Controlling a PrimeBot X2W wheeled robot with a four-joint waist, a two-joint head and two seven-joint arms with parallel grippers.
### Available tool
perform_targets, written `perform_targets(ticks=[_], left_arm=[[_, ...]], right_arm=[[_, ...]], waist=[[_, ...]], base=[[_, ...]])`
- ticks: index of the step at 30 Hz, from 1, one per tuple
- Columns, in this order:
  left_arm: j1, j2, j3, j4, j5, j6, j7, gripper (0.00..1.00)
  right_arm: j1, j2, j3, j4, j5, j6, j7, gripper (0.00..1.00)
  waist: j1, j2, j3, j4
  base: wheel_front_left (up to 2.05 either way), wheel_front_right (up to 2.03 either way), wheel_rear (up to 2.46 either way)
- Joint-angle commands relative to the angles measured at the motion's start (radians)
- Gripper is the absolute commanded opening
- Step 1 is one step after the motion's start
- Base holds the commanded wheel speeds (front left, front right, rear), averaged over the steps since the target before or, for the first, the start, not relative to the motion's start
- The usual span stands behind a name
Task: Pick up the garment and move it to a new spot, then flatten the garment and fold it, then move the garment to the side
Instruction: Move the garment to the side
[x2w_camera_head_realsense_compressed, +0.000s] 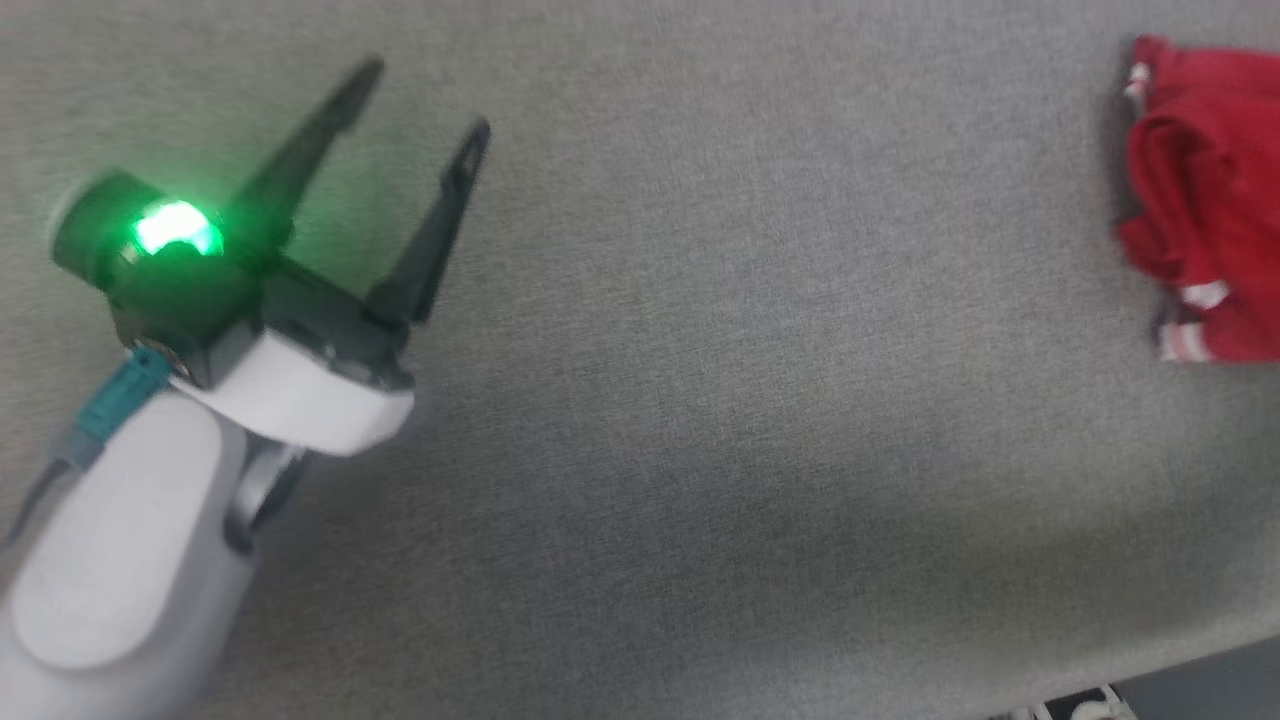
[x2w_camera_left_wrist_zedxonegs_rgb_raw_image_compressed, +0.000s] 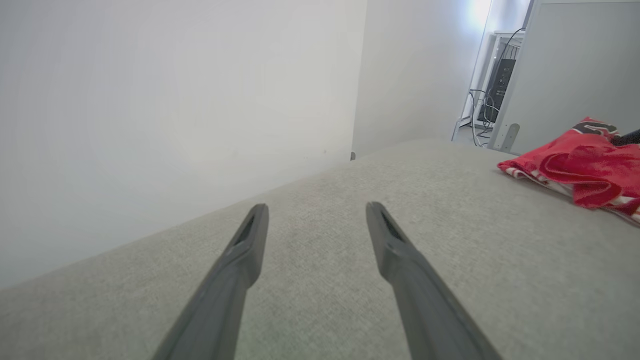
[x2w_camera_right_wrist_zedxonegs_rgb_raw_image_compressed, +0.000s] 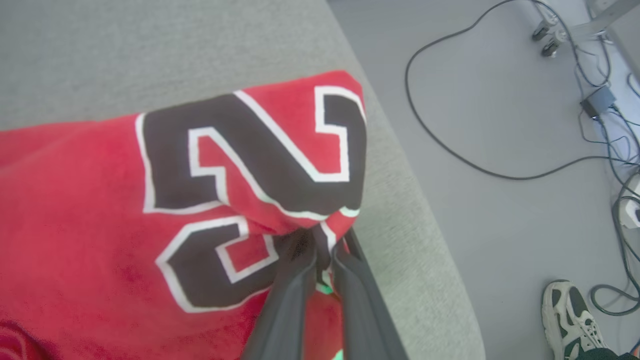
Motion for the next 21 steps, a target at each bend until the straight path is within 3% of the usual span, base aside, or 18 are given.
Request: perform_targets(ticks=[1, 9, 21], left_arm=[[-0.028, 0.01, -0.004, -0.005, 0.004, -0.002, -0.005, 1.0], [-0.188, 0.071, -0.05, -0.029, 0.013, -0.002, -0.005, 1.0], [-0.204, 0.09, -0.064, -0.026, 0.01, -0.002, -0.005, 1.0]], right_arm=[[-0.034, 0.001, -0.01, 0.024, -0.01, -0.001, -0.025, 0.0], [-0.243, 0.005, -0.045, 0.297, -0.182, -0.002, -0.261, 0.0], [-0.399, 0.036, -0.014, 0.545, -0.301, -0.001, -0.439, 0.01]], waist=[[-0.0001, 0.0, 0.043, -0.03], [-0.0001, 0.0, 0.095, -0.045], [-0.0001, 0.0, 0.107, -0.048]], base=[[0.0, 0.0, 0.0], [0.0, 0.0, 0.0], [0.0, 0.0, 0.0]])
